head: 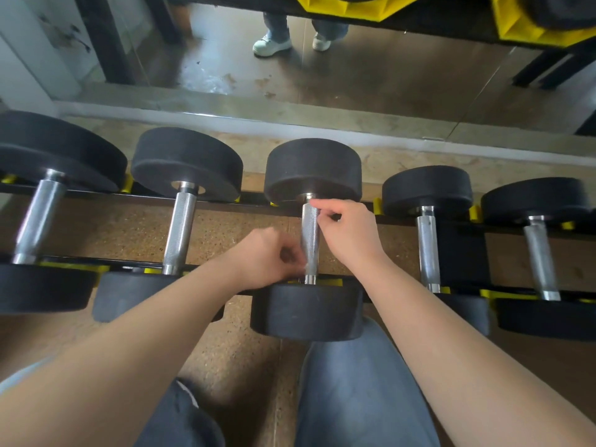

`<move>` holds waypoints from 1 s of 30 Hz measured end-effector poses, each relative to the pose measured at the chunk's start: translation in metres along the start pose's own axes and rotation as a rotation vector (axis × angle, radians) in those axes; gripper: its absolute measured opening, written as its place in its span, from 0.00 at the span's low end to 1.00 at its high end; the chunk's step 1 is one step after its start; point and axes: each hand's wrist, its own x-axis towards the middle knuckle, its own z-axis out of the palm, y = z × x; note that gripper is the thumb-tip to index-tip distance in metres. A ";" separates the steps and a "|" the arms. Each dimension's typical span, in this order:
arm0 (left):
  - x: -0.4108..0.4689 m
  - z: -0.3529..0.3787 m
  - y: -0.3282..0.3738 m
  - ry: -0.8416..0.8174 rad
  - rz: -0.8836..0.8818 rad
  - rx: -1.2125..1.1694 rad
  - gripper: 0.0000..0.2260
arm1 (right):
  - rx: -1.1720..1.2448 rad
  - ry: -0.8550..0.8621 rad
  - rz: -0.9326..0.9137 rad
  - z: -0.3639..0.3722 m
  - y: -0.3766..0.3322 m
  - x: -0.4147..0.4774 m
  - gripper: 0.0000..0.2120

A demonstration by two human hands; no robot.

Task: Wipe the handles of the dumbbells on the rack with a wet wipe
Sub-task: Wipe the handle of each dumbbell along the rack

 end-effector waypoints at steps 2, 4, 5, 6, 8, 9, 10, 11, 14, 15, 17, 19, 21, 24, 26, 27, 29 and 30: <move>-0.002 0.003 -0.004 -0.023 -0.040 -0.134 0.02 | 0.018 0.001 0.009 0.000 0.001 0.000 0.16; 0.001 0.008 -0.003 0.065 -0.087 -0.345 0.01 | 0.035 0.000 0.023 0.000 0.000 0.002 0.15; 0.002 0.011 -0.001 0.141 -0.115 -0.421 0.01 | 0.043 0.001 0.028 -0.001 0.000 0.004 0.15; 0.002 0.015 -0.001 0.205 -0.134 -0.457 0.02 | 0.055 0.007 0.030 0.000 -0.001 0.006 0.14; -0.001 0.018 -0.001 0.202 -0.140 -0.450 0.01 | 0.080 0.018 0.033 0.000 0.000 0.008 0.14; -0.003 0.017 -0.003 0.130 -0.132 -0.400 0.01 | 0.089 0.021 0.038 0.001 0.000 0.009 0.13; -0.004 0.013 -0.004 0.038 -0.123 -0.317 0.01 | 0.095 0.025 0.043 0.002 0.000 0.009 0.13; -0.004 0.008 -0.006 -0.042 -0.115 -0.225 0.01 | 0.097 0.022 0.047 0.003 0.001 0.009 0.13; -0.001 0.001 -0.006 -0.115 -0.118 -0.154 0.03 | 0.124 -0.039 0.059 0.002 0.004 0.012 0.11; -0.001 0.003 -0.005 -0.091 -0.135 -0.198 0.03 | 0.136 -0.068 0.062 0.000 0.004 0.013 0.09; 0.001 0.011 -0.005 0.004 -0.196 -0.273 0.02 | 0.137 -0.093 0.059 -0.002 0.004 0.016 0.09; 0.005 0.020 -0.007 0.109 -0.295 -0.393 0.03 | 0.136 -0.075 0.071 -0.003 0.003 0.020 0.10; 0.013 0.025 -0.006 0.169 -0.367 -0.590 0.07 | 0.154 -0.076 0.103 -0.004 0.001 0.023 0.10; 0.028 0.022 0.001 0.287 -0.389 -0.994 0.09 | 0.207 -0.126 0.139 -0.008 0.003 0.028 0.11; 0.033 0.016 0.003 0.269 -0.347 -1.024 0.06 | 0.241 -0.143 0.153 -0.010 0.005 0.031 0.11; 0.031 0.013 0.002 0.214 -0.328 -0.939 0.05 | 0.255 -0.146 0.161 -0.010 0.005 0.032 0.11; 0.021 0.008 -0.003 0.028 -0.297 -0.602 0.05 | 0.283 -0.145 0.175 -0.009 0.006 0.033 0.11; 0.015 0.006 -0.005 -0.066 -0.285 -0.421 0.05 | 0.292 -0.143 0.182 -0.008 0.006 0.033 0.11</move>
